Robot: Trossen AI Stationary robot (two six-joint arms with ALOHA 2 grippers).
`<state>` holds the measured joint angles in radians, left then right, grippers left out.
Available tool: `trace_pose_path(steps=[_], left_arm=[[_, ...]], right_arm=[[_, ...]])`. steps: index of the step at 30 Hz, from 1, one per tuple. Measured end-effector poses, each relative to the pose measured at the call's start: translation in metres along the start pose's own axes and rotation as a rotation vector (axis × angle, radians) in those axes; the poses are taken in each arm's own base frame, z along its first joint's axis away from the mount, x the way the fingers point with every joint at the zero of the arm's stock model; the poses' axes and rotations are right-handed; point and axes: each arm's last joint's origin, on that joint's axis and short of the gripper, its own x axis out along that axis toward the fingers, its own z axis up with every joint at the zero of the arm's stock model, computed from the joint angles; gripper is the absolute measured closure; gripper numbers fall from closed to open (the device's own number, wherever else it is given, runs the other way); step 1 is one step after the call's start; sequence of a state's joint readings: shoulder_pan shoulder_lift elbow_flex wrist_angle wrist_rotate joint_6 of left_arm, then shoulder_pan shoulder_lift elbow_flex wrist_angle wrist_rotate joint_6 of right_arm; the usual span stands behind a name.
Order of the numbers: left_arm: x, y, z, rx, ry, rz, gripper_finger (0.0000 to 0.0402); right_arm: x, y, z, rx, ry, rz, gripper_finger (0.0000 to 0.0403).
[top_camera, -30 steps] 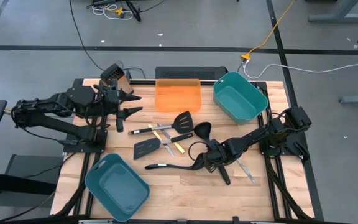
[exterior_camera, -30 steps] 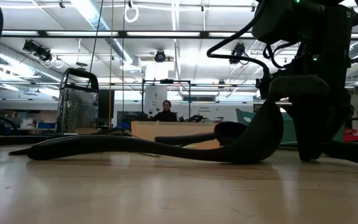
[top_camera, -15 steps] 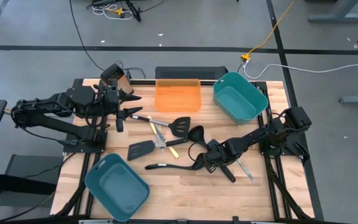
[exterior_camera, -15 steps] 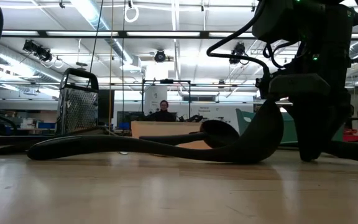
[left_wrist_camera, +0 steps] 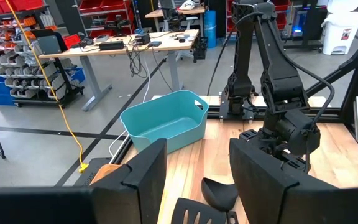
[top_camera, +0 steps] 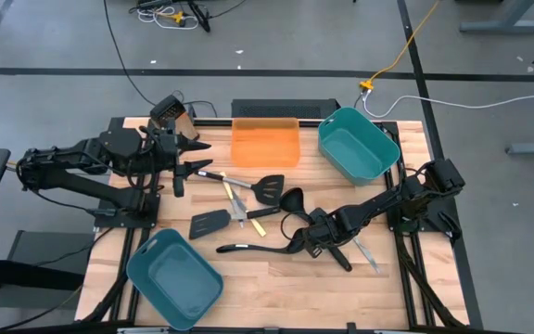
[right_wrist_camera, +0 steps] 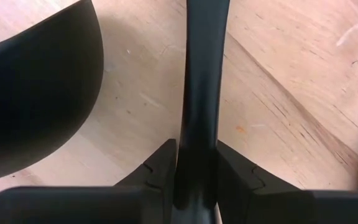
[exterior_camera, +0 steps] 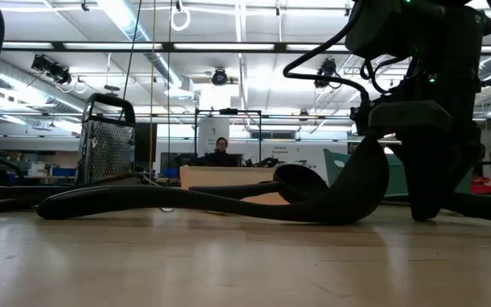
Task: Pick & Place Kitchen Items
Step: Put the right black ladle into the blue bin
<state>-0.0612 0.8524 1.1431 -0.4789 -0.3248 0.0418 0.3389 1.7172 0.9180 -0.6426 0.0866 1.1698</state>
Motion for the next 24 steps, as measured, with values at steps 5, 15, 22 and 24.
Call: trace_pose_path(steps=[5, 15, 22, 24], left_arm=[[0.000, 0.000, 0.000, 0.000, 0.000, 0.000, 0.0221], [0.000, 0.000, 0.000, 0.000, 0.000, 0.000, 0.0221], [0.000, 0.000, 0.000, 0.000, 0.000, 0.000, 0.0221], [0.000, 0.000, 0.000, 0.000, 0.000, 0.000, 0.0221]], right_arm=[[0.000, 0.000, 0.000, 0.000, 0.000, 0.000, 0.0316], [-0.003, -0.002, -0.001, -0.009, 0.004, -0.007, 0.0316], [-0.018, -0.007, -0.001, -0.007, -0.003, 0.007, 0.0316], [-0.024, -0.009, -0.001, -0.006, -0.014, 0.014, 0.0316]])
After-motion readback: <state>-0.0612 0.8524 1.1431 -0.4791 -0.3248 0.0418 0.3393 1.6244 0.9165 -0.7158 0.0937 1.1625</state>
